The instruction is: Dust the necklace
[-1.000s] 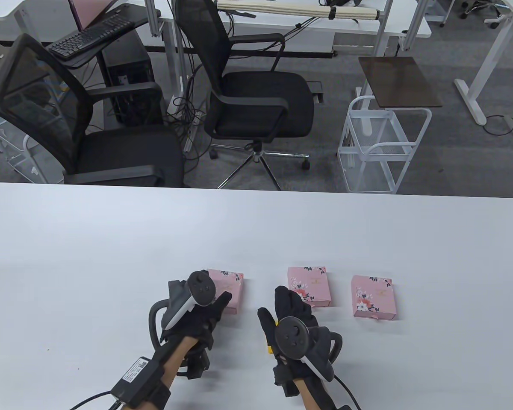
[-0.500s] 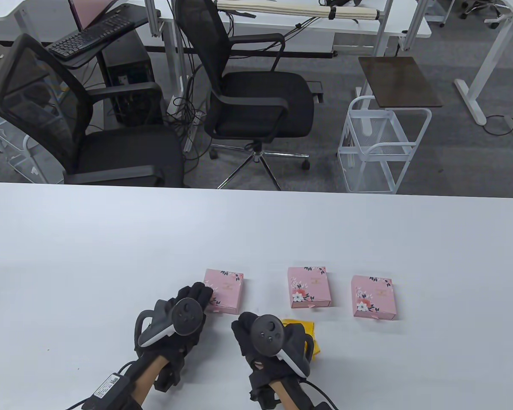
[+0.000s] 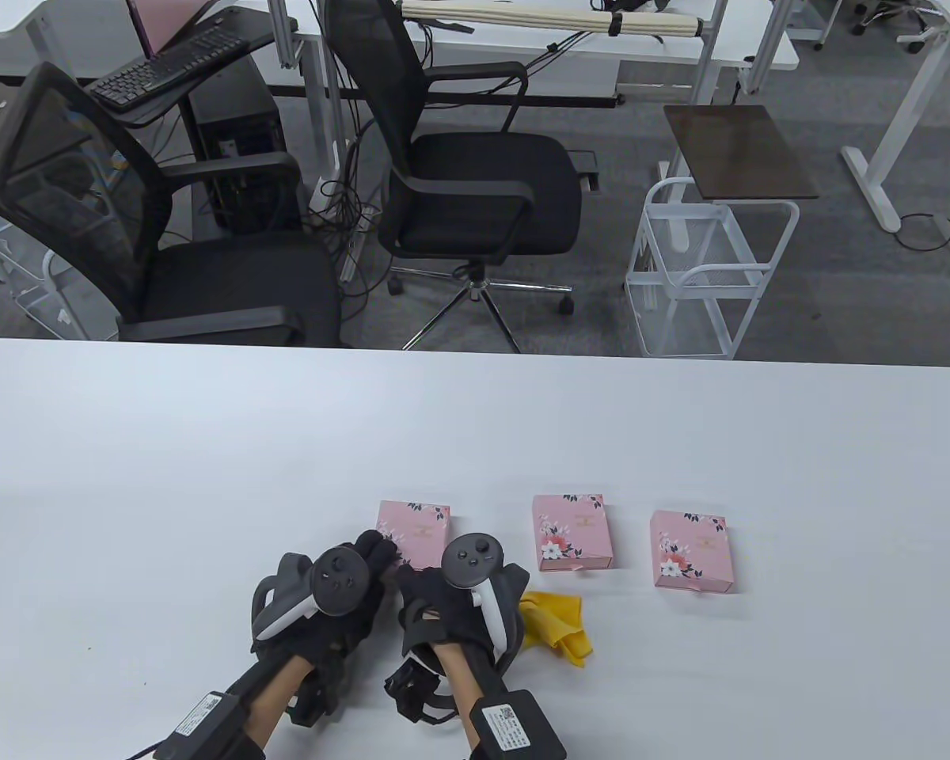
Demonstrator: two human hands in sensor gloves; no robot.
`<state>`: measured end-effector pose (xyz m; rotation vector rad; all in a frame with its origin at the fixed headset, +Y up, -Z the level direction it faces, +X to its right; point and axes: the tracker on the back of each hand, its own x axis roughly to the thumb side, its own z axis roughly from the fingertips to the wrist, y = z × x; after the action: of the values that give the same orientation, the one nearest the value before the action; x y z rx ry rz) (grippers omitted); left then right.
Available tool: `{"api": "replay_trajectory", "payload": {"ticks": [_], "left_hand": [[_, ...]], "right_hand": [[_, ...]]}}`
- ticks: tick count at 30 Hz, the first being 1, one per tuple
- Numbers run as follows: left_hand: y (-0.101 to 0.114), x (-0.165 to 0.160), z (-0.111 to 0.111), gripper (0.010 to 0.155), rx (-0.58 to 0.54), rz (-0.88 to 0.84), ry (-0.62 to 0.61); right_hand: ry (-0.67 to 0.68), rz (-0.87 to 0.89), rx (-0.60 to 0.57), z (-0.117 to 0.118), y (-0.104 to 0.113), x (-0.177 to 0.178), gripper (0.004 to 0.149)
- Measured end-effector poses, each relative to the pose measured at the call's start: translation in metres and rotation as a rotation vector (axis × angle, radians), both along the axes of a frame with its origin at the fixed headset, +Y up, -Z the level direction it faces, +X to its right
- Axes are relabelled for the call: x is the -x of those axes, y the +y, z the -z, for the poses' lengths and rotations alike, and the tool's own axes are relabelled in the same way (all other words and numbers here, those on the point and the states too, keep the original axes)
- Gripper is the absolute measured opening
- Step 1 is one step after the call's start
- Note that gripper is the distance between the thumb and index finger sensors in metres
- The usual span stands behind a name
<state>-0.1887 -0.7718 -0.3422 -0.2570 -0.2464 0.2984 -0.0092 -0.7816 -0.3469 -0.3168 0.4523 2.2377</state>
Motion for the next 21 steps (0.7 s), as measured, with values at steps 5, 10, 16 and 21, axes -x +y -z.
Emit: {"api": "replay_trajectory", "payload": {"ticks": [5,10,16,21], "left_hand": [[0.0,0.0,0.0,0.054,0.014,-0.016,-0.003],[0.0,0.0,0.0,0.055,0.029,-0.017,-0.004],[0.001,0.0,0.001,0.055,0.047,0.007,-0.011],[0.001,0.0,0.001,0.054,0.054,-0.001,-0.007]], "right_hand": [[-0.1,0.136,0.061,0.002,-0.006,-0.002,0.048],[-0.164,0.175,0.081,0.002,-0.011,-0.004,0.043],[-0.13,0.115,0.072,-0.009,-0.008,-0.003,0.042],[-0.09,0.084,0.083,-0.028,-0.006,-0.005,0.04]]}}
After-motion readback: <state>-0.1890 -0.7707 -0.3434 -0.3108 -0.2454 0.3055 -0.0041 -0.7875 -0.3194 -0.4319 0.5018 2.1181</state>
